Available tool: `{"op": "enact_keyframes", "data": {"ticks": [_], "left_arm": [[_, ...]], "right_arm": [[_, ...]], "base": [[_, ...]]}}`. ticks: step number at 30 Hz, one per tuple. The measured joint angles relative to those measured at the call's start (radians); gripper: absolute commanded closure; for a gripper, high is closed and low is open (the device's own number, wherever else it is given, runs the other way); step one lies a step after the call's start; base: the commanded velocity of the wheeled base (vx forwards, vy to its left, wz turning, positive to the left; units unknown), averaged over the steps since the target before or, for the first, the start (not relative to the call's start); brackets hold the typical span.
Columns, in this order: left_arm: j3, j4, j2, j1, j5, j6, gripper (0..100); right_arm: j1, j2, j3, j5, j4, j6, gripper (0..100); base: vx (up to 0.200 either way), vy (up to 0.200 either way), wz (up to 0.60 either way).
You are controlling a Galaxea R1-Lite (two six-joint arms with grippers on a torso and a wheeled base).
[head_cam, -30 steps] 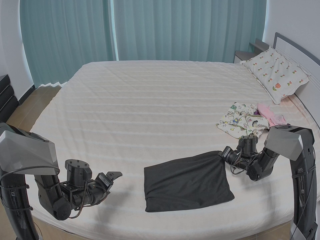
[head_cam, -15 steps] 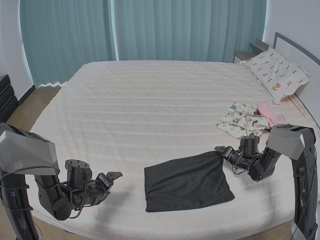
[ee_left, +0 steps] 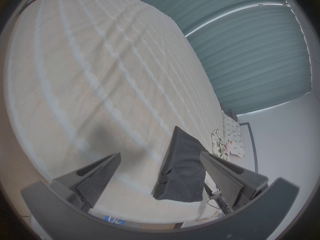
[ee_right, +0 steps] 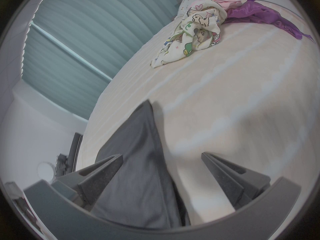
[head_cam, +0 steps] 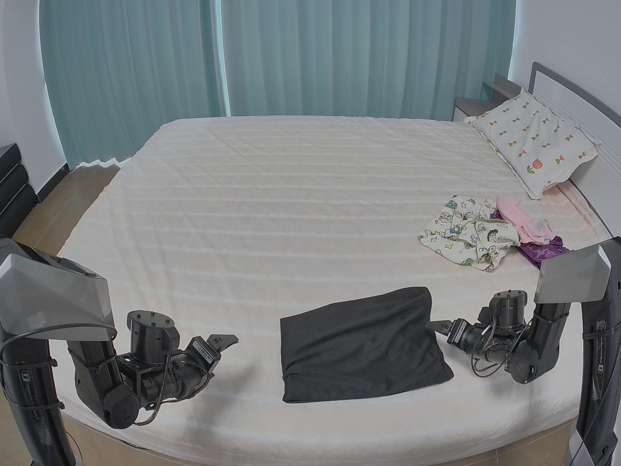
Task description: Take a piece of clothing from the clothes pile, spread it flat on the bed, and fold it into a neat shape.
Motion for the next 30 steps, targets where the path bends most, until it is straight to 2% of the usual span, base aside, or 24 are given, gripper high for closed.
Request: {"op": "enact_keyframes", "data": {"ticks": [4, 8, 14, 21, 22, 30], "left_arm": [[0.001, 0.000, 0.001, -0.004, 0.004, 0.000, 0], [0.000, 0.000, 0.003, -0.006, 0.006, 0.000, 0], [-0.002, 0.000, 0.006, -0.007, 0.007, 0.001, 0], [-0.003, 0.000, 0.007, -0.007, 0.007, 0.001, 0], [-0.003, 0.000, 0.007, -0.007, 0.007, 0.001, 0], [-0.003, 0.000, 0.007, -0.007, 0.007, 0.001, 0]], "right_arm": [[0.005, 0.002, 0.120, 0.057, -0.121, -0.046, 0], [0.010, 0.016, 0.171, 0.079, -0.155, -0.085, 0], [0.014, 0.051, 0.183, 0.086, -0.243, -0.089, 0], [0.013, 0.083, 0.136, 0.092, -0.260, -0.080, 0], [0.011, 0.086, 0.127, 0.093, -0.259, -0.079, 100], [0.008, 0.101, 0.086, 0.082, -0.260, -0.059, 100]], "base": [[-0.200, 0.000, 0.00], [0.000, 0.000, 0.00], [0.000, 0.000, 0.00], [0.000, 0.000, 0.00], [0.000, 0.000, 0.00], [0.000, 0.000, 0.00]]}}
